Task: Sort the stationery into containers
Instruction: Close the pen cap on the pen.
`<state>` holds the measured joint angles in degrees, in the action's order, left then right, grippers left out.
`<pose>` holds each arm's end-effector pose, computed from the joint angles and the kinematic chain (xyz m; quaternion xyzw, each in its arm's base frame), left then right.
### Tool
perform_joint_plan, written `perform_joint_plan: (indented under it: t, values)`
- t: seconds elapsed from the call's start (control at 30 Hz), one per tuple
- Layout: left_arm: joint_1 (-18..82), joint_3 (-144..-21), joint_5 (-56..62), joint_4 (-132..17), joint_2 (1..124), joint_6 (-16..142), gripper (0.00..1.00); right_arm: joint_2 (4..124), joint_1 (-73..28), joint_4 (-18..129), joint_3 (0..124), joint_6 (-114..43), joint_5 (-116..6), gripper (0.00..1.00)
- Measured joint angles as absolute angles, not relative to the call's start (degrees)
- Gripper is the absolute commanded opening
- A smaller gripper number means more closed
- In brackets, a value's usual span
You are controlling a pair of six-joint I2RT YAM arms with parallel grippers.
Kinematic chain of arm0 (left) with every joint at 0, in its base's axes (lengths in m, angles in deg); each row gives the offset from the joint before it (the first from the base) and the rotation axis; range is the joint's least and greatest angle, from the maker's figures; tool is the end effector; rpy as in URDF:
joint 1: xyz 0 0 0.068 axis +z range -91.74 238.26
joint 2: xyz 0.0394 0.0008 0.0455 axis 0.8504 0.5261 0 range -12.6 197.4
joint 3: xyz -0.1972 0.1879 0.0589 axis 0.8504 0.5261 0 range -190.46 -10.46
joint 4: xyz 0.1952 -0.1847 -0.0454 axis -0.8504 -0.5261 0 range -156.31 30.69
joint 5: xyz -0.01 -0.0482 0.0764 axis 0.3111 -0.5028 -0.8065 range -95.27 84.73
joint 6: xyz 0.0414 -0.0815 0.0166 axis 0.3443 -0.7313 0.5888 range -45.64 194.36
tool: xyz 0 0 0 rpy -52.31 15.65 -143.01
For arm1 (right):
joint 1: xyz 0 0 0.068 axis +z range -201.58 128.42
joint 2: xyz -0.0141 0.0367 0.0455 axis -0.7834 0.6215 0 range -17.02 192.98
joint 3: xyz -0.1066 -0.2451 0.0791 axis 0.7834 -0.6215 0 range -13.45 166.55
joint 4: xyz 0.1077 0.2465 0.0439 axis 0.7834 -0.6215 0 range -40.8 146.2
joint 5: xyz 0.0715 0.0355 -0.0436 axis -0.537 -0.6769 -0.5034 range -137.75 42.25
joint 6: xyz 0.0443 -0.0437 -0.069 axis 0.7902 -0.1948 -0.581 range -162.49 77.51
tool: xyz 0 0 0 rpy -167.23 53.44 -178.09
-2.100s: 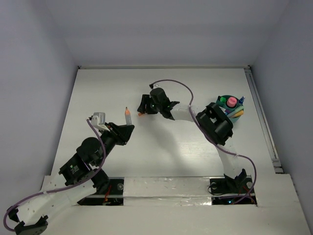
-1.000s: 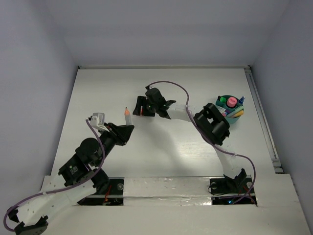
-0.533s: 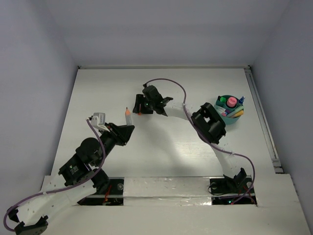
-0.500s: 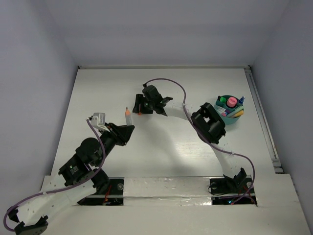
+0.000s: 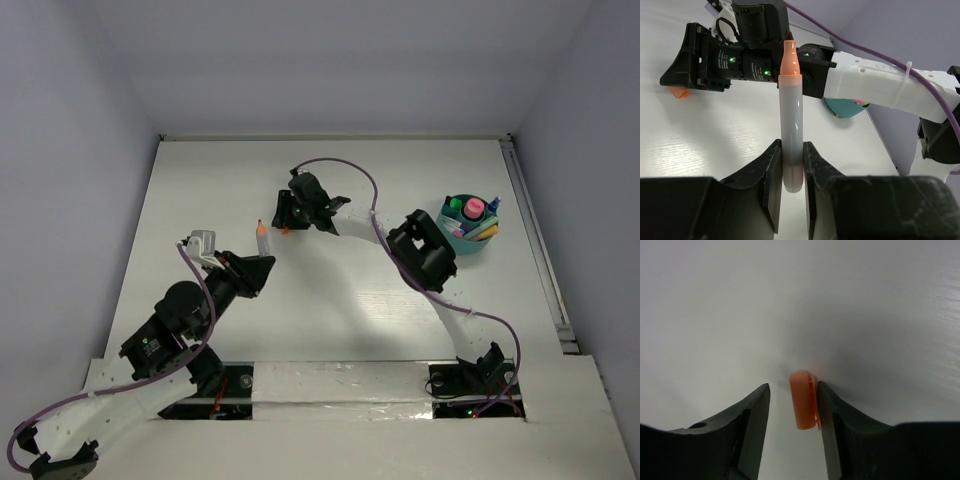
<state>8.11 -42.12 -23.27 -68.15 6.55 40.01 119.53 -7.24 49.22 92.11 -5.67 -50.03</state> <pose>0.1198 -0.1031 0.3261 -0.0202 0.6850 -0.4051 0.6052 0.4207 0.4156 0.1214 -0.0677 0.8960 0.2988 0.3215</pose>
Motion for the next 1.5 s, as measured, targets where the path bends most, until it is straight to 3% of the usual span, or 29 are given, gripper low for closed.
perform_joint_plan:
  t: [0.07, 0.1, 0.2, 0.4, 0.67, 0.9, 1.07, 1.5]
  values:
    - [8.11, -42.12, -23.27, -68.15, 6.55, 40.01, 0.0, 119.55, -7.24, 48.83, 92.06, -6.13, -49.66, 0.3]
    - [8.11, -42.12, -23.23, -68.13, 6.55, 40.01, 0.0, 119.55, -7.24, 48.7, 91.91, -6.39, -49.46, 0.15]
    - [8.11, -42.12, -22.64, -67.93, 6.88, 39.99, 0.0, 119.49, -7.35, 49.59, 91.06, -6.24, -49.38, 0.0]
    - [8.11, -41.97, -18.64, -64.66, 8.74, 39.33, 0.0, 111.66, -7.87, 58.05, 74.93, -4.53, -49.97, 0.0]
    - [8.11, -36.83, -6.55, -46.12, 16.21, 34.66, 0.0, 79.82, -14.02, 70.44, 43.59, -0.93, -51.91, 0.0]
    - [8.11, -32.63, 2.32, -29.34, 25.59, 29.43, 0.0, 57.13, -19.92, 84.58, 32.77, 4.52, -54.91, 0.0]
    - [7.67, -32.57, 5.51, -20.68, 29.5, 27.4, 0.0, 52.43, -19.89, 90.79, 28.92, 9.06, -57.46, 0.0]
    - [7.32, -32.57, 8.86, -11.96, 35.1, 25.7, 0.0, 53.96, -19.89, 107.27, 24.05, 20.69, -65.33, 0.0]
